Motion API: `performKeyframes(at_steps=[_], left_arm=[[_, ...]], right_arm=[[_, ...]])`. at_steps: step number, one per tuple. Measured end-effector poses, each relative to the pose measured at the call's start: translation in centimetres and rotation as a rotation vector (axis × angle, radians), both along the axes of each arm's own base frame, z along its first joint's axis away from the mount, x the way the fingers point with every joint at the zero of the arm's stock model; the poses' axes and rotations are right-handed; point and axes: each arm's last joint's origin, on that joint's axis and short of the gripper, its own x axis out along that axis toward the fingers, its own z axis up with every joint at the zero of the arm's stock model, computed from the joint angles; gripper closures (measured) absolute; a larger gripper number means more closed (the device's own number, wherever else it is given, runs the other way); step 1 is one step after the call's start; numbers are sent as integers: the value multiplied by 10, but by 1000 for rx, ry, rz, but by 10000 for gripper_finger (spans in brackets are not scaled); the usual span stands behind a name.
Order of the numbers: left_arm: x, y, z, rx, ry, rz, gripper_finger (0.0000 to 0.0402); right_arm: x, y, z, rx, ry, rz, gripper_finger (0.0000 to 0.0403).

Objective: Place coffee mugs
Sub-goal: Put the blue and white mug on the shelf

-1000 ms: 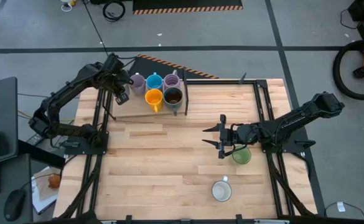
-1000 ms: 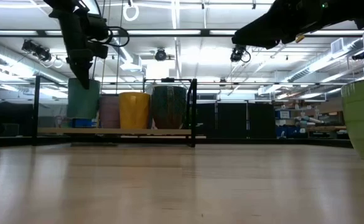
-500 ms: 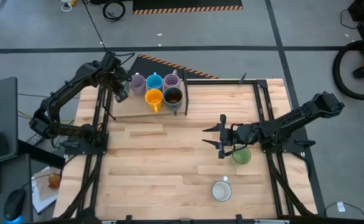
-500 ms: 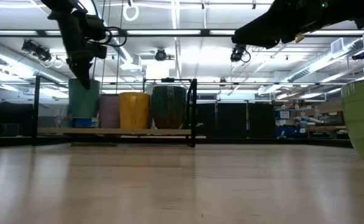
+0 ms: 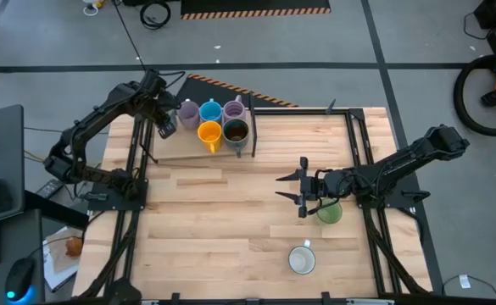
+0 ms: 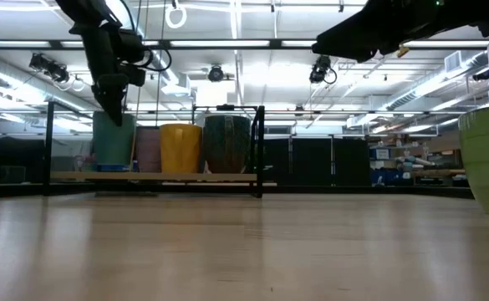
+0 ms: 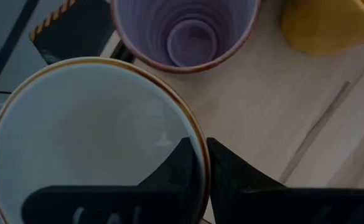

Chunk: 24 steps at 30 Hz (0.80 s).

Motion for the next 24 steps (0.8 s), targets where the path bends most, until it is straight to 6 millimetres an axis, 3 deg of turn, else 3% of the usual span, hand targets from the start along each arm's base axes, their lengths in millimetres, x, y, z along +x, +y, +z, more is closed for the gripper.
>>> performKeyframes(at_steps=[24], left_arm=[[-4, 23, -15, 3, 32, 13, 369]], right_arm=[[0, 0, 0, 0, 0, 0, 215]])
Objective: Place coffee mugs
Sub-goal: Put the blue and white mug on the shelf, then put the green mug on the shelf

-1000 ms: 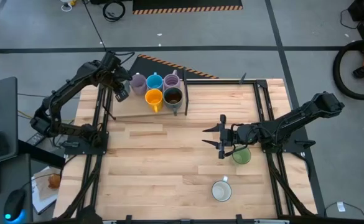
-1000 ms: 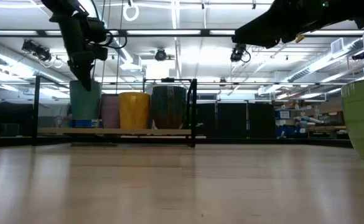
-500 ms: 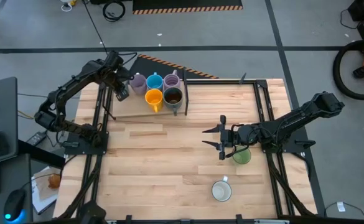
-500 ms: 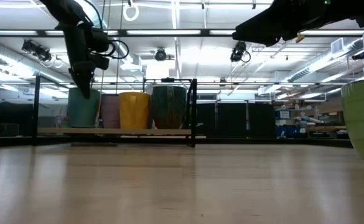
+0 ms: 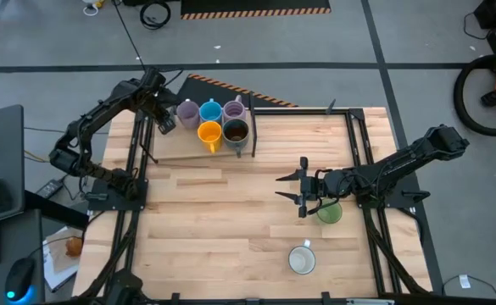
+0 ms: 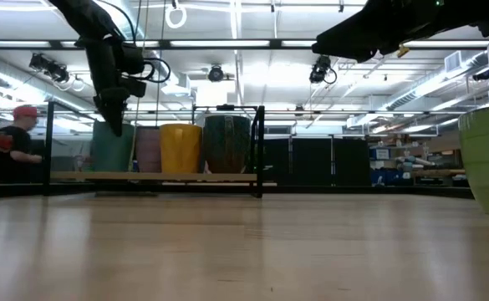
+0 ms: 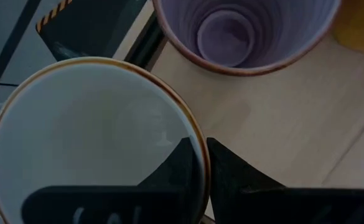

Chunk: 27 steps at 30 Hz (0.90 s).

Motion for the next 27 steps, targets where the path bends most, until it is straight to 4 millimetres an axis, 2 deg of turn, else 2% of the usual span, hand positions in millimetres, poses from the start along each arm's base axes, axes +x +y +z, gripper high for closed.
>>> performKeyframes(at_steps=[15, 22, 27], left_arm=[[1, 1, 1, 4, -25, -5, 369], [1, 1, 1, 5, -26, 1, 303], [1, -1, 1, -6, -22, 1, 285]], right_arm=[[0, 0, 0, -7, 1, 1, 215], [0, 0, 0, -7, 1, 1, 215], [0, 0, 0, -8, 0, 1, 215]])
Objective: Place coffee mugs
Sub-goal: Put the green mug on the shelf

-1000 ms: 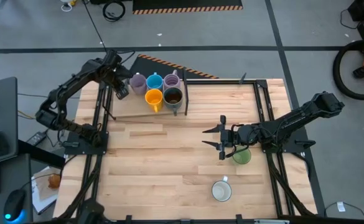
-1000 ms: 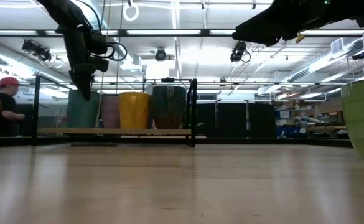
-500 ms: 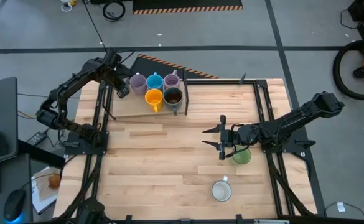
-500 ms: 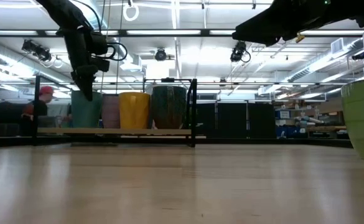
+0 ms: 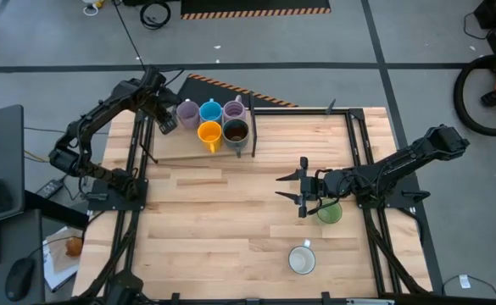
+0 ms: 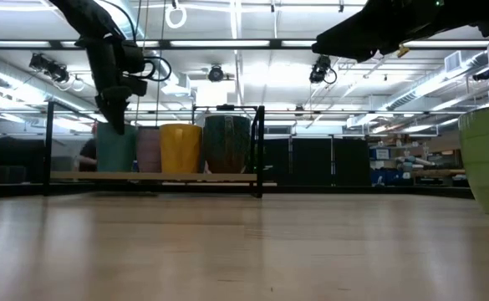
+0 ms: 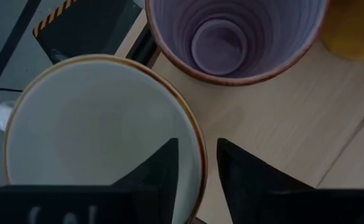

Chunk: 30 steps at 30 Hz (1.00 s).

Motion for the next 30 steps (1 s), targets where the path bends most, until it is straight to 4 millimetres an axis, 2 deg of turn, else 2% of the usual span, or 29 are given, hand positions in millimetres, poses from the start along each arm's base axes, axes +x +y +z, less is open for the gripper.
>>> performKeyframes(at_steps=[12, 22, 30], left_arm=[[-1, -2, -1, -16, 12, 1, 278], [-1, -2, -1, -16, 12, 1, 228], [-1, -2, -1, -13, 18, 3, 219]], right_arm=[[0, 0, 0, 0, 0, 0, 215], [0, 0, 0, 0, 0, 0, 215], [0, 0, 0, 0, 0, 0, 215]])
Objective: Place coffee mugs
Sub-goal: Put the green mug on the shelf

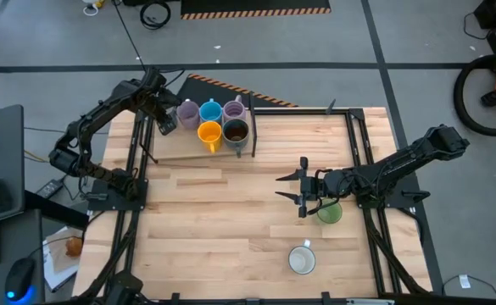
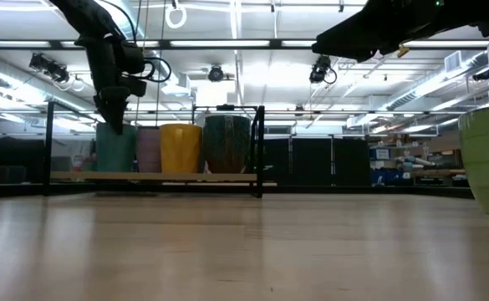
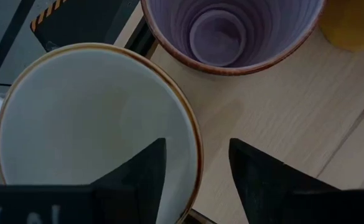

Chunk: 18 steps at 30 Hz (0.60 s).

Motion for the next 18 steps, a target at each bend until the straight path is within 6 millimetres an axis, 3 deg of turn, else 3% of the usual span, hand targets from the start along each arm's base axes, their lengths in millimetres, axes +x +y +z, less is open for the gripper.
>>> performKeyframes(at_steps=[6, 18], left_arm=[[0, -1, 1, 6, 0, -7, 219], [-7, -13, 22, 92, -40, -14, 219]], right_arm=[[0, 0, 0, 0, 0, 0, 215], [0, 0, 1, 2, -5, 0, 215]])
